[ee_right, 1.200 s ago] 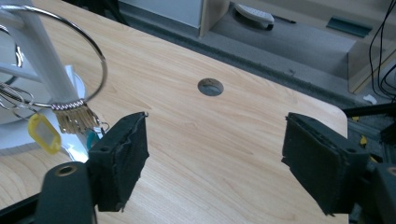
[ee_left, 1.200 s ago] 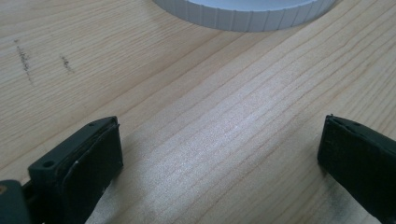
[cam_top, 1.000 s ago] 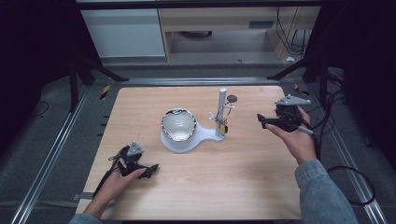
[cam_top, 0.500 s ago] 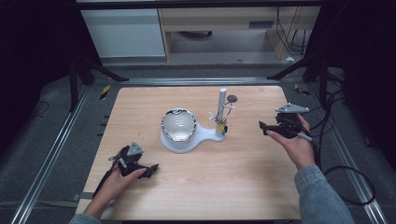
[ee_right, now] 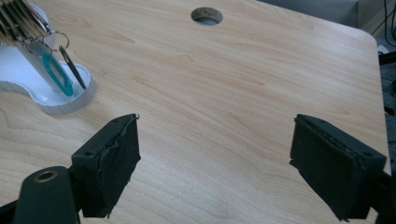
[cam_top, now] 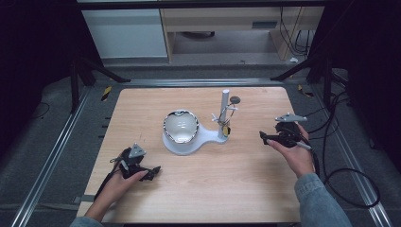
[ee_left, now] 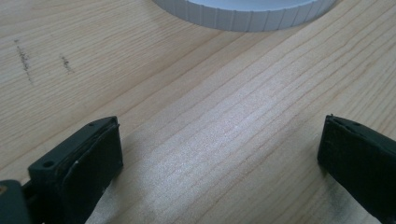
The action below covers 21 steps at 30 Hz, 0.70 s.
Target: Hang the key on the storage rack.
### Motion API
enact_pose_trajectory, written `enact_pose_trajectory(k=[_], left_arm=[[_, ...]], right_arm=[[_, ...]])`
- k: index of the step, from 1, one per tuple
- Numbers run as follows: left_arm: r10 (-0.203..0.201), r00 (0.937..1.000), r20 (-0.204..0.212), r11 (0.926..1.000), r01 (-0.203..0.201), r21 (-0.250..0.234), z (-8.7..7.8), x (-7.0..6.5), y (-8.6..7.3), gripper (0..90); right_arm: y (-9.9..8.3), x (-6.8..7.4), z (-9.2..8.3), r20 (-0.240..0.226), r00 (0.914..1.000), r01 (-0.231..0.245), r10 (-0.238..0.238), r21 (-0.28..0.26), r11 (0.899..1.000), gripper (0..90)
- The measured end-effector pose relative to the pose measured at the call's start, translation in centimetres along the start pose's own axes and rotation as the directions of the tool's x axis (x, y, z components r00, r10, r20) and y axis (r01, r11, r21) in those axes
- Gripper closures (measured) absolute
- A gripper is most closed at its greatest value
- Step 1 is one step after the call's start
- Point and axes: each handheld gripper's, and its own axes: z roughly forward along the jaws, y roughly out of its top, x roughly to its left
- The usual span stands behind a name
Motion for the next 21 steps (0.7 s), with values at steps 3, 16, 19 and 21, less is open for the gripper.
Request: enact_pose_trajectory(k=[3, 16, 19, 21], left_arm=[[0.000, 1.0000, 0.000, 1.0000, 0.000, 0.000, 0.0, 0.0, 0.0, 0.0], [0.000, 1.0000, 0.000, 1.0000, 0.000, 0.000, 0.0, 0.0, 0.0, 0.0], [0.000, 1.0000, 0.000, 1.0000, 0.000, 0.000, 0.0, 0.0, 0.0, 0.0], [-0.001, 1.0000, -0.001, 1.0000, 0.001, 0.000, 0.0, 0.0, 0.0, 0.0]], right_arm=[[-0.4, 0.2, 0.3, -0.001, 1.0000, 0.000, 0.000, 0.014, 1.000, 15.1], [-2.0, 1.3, 1.5, -0.007, 0.9999, -0.009, 0.010, 0.062, 0.998, 13.6], [-2.4, 1.5, 1.8, -0.007, 0.9999, -0.011, 0.012, 0.083, 0.997, 13.1], [-2.5, 1.7, 2.1, -0.008, 0.9999, -0.011, 0.012, 0.094, 0.995, 12.8]])
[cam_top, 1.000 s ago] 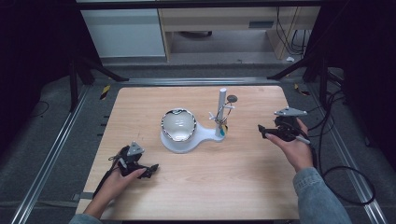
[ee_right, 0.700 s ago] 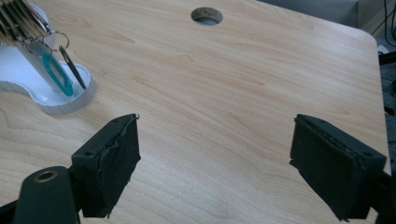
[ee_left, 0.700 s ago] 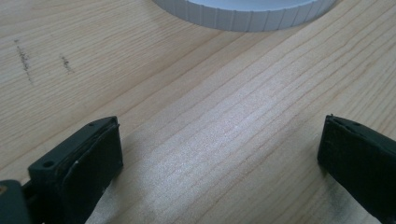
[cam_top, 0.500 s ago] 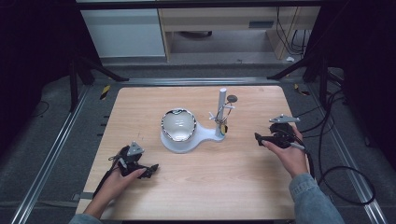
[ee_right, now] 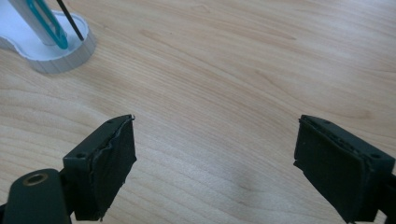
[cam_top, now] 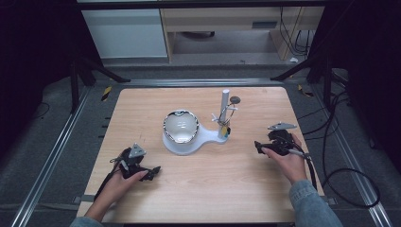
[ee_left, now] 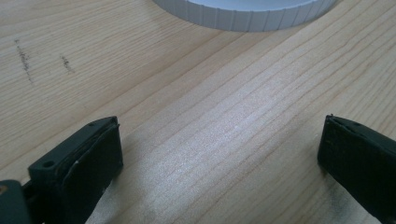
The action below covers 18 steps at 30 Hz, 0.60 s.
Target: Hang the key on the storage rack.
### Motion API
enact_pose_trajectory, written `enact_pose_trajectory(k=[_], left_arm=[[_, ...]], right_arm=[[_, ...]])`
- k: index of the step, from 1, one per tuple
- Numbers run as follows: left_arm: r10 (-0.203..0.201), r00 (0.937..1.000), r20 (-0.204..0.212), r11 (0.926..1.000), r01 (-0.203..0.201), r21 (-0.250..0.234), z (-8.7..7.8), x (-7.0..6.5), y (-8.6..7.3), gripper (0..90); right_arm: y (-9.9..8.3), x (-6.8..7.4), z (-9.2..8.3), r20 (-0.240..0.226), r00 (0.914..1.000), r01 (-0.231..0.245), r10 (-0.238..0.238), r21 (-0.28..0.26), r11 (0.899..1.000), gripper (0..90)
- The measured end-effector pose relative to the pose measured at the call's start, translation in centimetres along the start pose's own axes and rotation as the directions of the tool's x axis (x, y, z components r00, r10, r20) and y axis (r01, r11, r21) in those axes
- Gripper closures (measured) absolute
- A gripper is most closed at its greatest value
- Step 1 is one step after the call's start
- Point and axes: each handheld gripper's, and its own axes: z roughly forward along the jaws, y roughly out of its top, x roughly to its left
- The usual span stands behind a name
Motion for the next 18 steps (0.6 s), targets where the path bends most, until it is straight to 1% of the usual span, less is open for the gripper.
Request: enact_pose_trajectory(k=[5, 9, 11, 17, 18], left_arm=[[0.000, 1.0000, 0.000, 1.0000, 0.000, 0.000, 0.0, 0.0, 0.0, 0.0], [0.000, 1.0000, 0.000, 1.0000, 0.000, 0.000, 0.0, 0.0, 0.0, 0.0], [0.000, 1.0000, 0.000, 1.0000, 0.000, 0.000, 0.0, 0.0, 0.0, 0.0], [0.000, 1.0000, 0.000, 1.0000, 0.000, 0.000, 0.0, 0.0, 0.0, 0.0], [0.000, 1.0000, 0.000, 1.0000, 0.000, 0.000, 0.0, 0.0, 0.0, 0.0]], right_arm=[[-0.2, 0.7, 0.7, -0.021, 0.9998, 0.007, -0.006, 0.027, 1.000, 12.3], [-0.5, 1.1, 1.3, -0.024, 0.9996, 0.018, -0.017, 0.046, 0.999, 12.2], [-0.5, 1.0, 1.5, -0.017, 0.9998, 0.015, -0.014, 0.051, 0.999, 12.2], [-0.5, 0.2, 2.2, 0.012, 0.9996, -0.026, 0.026, 0.049, 0.998, 12.1], [-0.6, 0.0, 2.3, 0.019, 0.9995, -0.025, 0.024, 0.046, 0.999, 11.9]])
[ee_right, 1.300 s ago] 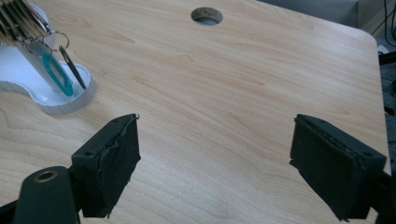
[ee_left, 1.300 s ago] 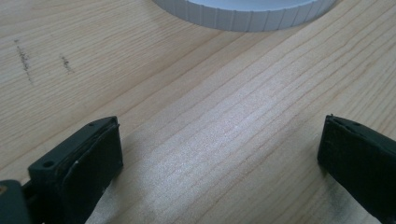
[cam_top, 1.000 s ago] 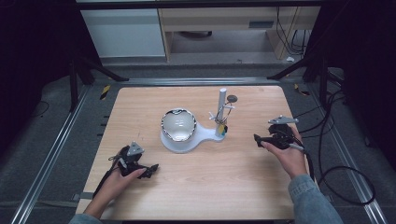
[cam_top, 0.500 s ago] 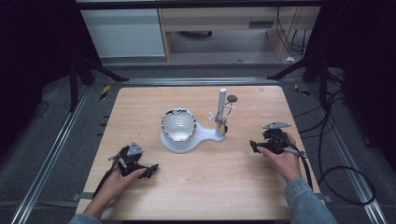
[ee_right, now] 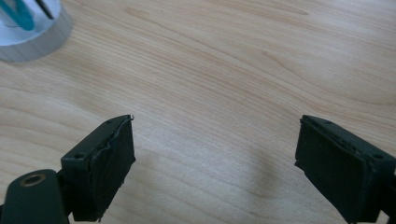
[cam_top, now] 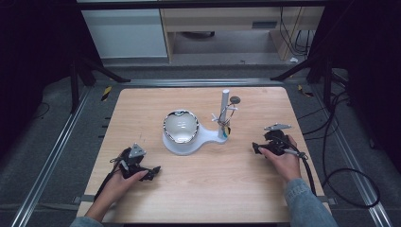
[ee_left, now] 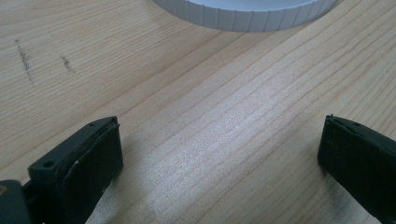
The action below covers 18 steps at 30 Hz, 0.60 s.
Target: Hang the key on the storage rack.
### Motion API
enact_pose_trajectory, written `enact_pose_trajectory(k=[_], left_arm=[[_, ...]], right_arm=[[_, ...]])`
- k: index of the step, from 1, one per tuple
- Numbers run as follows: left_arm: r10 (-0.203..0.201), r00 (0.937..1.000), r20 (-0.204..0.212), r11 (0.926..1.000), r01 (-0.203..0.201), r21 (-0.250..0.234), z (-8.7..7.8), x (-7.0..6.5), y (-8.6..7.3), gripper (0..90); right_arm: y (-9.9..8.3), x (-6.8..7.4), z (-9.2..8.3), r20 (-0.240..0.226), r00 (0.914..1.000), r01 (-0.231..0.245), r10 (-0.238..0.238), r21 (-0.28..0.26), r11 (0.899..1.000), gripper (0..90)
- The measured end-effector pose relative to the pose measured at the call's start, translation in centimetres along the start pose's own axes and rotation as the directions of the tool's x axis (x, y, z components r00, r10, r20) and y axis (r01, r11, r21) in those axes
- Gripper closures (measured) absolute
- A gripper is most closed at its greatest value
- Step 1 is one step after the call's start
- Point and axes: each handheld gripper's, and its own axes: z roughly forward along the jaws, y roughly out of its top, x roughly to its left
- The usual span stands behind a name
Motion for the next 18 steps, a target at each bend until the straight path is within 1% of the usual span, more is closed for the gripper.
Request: enact_pose_trajectory(k=[5, 8, 15, 18], left_arm=[[0.000, 1.0000, 0.000, 1.0000, 0.000, 0.000, 0.0, 0.0, 0.0, 0.0], [0.000, 1.0000, -0.001, 1.0000, 0.000, 0.000, 0.0, 0.0, 0.0, 0.0], [0.000, 1.0000, -0.001, 1.0000, 0.000, 0.000, 0.0, 0.0, 0.0, 0.0], [0.000, 1.0000, -0.001, 1.0000, 0.000, 0.000, 0.0, 0.0, 0.0, 0.0]], right_arm=[[-0.1, -0.7, 0.7, 0.026, 0.9992, -0.030, 0.030, -0.003, 1.000, 11.1], [-0.3, -0.9, 1.1, 0.033, 0.9980, -0.053, 0.053, -0.005, 0.999, 10.9], [-0.6, -0.9, 1.8, 0.041, 0.9971, -0.064, 0.065, -0.003, 0.998, 10.1], [-0.6, -0.9, 2.0, 0.037, 0.9963, -0.077, 0.077, -0.010, 0.997, 9.7]])
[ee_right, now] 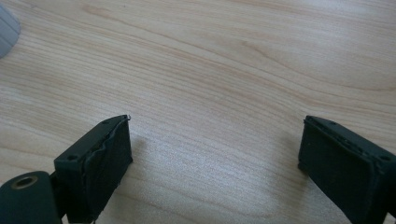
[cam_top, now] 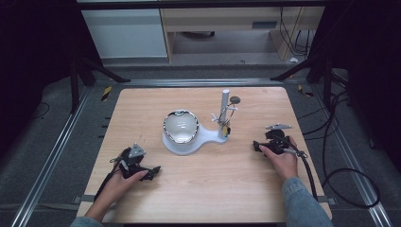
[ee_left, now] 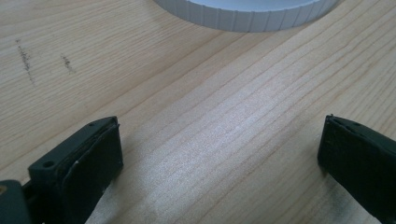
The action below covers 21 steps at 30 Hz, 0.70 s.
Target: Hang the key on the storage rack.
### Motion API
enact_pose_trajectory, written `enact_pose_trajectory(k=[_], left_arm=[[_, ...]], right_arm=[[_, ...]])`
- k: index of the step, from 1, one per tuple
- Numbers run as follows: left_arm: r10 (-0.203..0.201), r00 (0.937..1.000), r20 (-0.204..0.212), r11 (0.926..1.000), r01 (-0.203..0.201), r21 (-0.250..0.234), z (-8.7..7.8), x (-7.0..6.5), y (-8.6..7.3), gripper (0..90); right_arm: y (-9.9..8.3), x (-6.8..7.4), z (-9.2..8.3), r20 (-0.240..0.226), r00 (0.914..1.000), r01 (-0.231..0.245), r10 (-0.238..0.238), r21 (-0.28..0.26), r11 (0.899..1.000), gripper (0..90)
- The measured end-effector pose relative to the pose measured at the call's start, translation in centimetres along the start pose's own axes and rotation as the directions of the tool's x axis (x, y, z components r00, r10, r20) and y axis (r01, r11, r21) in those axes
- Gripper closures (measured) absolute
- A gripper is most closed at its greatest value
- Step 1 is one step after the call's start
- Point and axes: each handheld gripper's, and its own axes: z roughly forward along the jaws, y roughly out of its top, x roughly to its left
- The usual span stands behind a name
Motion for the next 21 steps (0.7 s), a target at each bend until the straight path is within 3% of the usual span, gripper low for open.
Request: enact_pose_trajectory(k=[12, 21], left_arm=[[0.000, 1.0000, 0.000, 1.0000, 0.000, 0.000, 0.00, 0.00, 0.00, 0.0], [0.000, 1.0000, 0.000, 1.0000, 0.000, 0.000, 0.02, 0.05, 0.02, 0.0]], right_arm=[[-0.35, 0.28, 0.42, -0.002, 0.9999, -0.014, 0.014, -0.041, 0.999, 4.7], [-0.49, 0.57, 0.28, 0.016, 0.9993, -0.033, 0.033, -0.041, 0.999, 4.7]])
